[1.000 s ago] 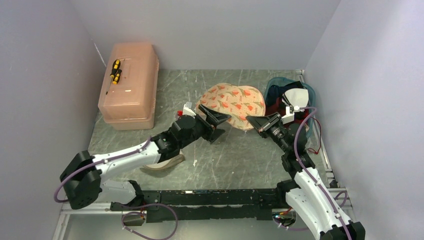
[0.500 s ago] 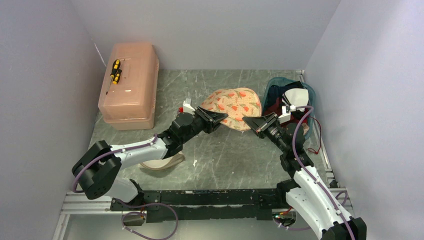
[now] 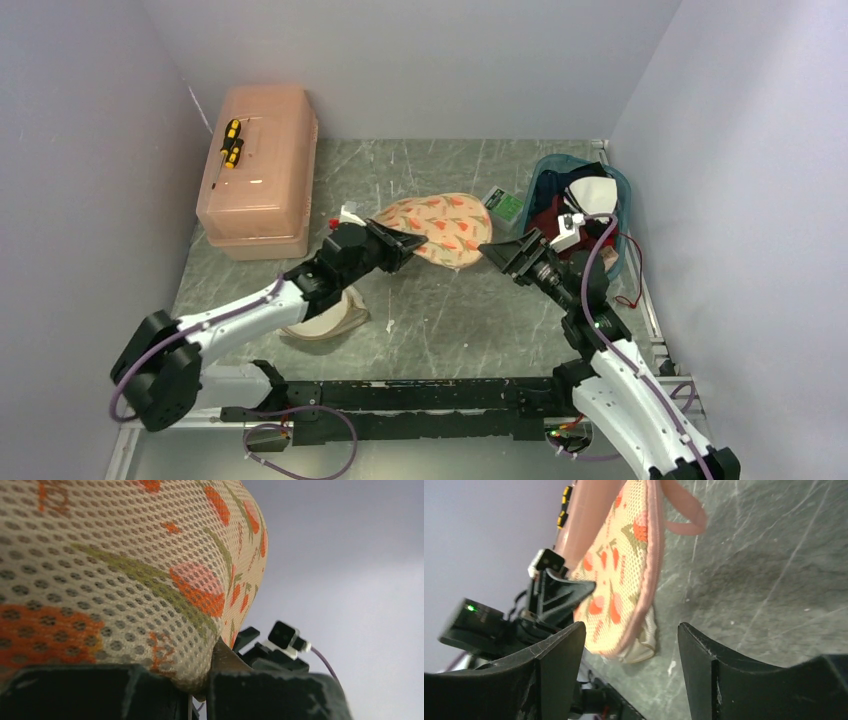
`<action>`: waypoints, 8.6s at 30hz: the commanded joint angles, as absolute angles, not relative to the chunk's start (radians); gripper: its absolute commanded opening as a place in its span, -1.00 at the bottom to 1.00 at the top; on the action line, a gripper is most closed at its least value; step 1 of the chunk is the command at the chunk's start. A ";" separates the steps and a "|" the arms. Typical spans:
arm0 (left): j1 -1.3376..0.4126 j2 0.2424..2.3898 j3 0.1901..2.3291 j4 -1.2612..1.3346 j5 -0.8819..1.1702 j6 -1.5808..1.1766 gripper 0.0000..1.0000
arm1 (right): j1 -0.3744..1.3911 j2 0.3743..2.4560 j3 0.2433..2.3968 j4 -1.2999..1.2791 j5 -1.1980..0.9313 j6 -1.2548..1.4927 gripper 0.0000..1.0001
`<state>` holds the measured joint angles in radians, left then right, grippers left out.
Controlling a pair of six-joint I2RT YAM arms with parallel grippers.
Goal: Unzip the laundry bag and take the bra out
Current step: Place the laundry bag at the center of the board, then unzip the laundry bag at the center of the board.
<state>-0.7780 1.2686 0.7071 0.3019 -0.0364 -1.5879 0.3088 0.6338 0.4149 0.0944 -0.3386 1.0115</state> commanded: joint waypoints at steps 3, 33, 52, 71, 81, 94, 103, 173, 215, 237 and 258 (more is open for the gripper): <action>-0.693 1.155 0.791 -0.103 -0.068 -1.545 -0.95 | 0.482 0.553 0.466 -0.049 -0.138 0.690 0.40; -0.601 1.242 0.969 -0.407 0.052 -1.641 -0.95 | 0.882 0.946 0.546 0.247 0.056 0.574 0.13; -0.597 1.219 0.985 -0.418 0.035 -1.640 -0.95 | 0.833 0.907 0.479 0.298 -0.072 0.635 0.20; -0.598 1.209 0.985 -0.385 0.101 -1.655 -0.95 | 0.815 0.996 0.499 0.349 -0.077 0.611 -0.08; -0.598 1.203 0.983 -0.384 0.099 -1.652 -0.95 | 0.813 0.992 0.492 0.370 -0.116 0.588 -0.35; -0.598 1.198 0.974 -0.380 0.100 -1.653 -0.95 | 0.813 0.981 0.491 0.377 -0.132 0.577 -0.92; -0.598 1.200 0.966 -0.373 0.103 -1.652 -0.95 | 0.813 0.923 0.477 0.289 -0.081 0.557 -1.00; -0.748 1.387 0.656 0.146 0.249 -1.582 0.88 | 0.902 0.907 0.290 0.252 0.131 0.598 -1.00; -0.673 1.487 0.652 0.193 0.360 -1.418 -0.95 | 0.934 0.986 0.310 0.083 0.318 0.649 -1.00; -0.517 1.834 0.976 0.107 0.709 -0.904 -0.95 | 0.920 0.889 0.245 0.083 0.326 0.643 -1.00; -0.753 1.363 0.491 0.242 0.214 -1.536 0.77 | 0.937 1.071 0.277 0.254 0.252 0.737 -1.00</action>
